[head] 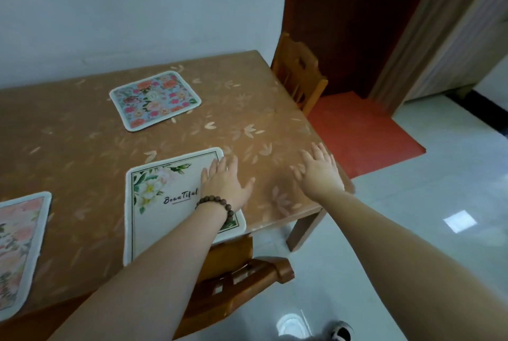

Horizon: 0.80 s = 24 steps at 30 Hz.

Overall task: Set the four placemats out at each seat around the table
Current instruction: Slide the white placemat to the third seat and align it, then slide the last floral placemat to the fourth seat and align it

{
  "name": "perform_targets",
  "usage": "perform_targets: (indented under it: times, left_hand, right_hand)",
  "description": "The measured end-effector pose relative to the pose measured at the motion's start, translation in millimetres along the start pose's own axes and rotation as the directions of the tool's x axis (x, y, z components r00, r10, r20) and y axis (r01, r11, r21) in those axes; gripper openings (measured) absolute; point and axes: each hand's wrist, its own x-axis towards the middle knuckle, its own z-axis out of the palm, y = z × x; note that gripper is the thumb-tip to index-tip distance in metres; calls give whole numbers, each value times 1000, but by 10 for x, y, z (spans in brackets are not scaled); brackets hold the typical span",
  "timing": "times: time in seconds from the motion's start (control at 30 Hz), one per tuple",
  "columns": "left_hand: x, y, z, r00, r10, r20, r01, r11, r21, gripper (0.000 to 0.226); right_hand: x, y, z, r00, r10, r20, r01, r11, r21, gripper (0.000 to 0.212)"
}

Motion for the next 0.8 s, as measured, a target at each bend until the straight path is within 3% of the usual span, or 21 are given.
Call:
perform_targets:
  times: [0.5, 0.8]
  left_hand:
    - [818, 2500, 428, 975, -200, -97, 203, 979, 25, 76]
    - [1391, 3017, 504, 928, -354, -114, 356, 934, -1, 75]
  right_hand:
    - [1048, 2400, -827, 983, -183, 11, 182, 981, 75, 55]
    - [1843, 2758, -945, 945, -318, 71, 312, 946, 81, 55]
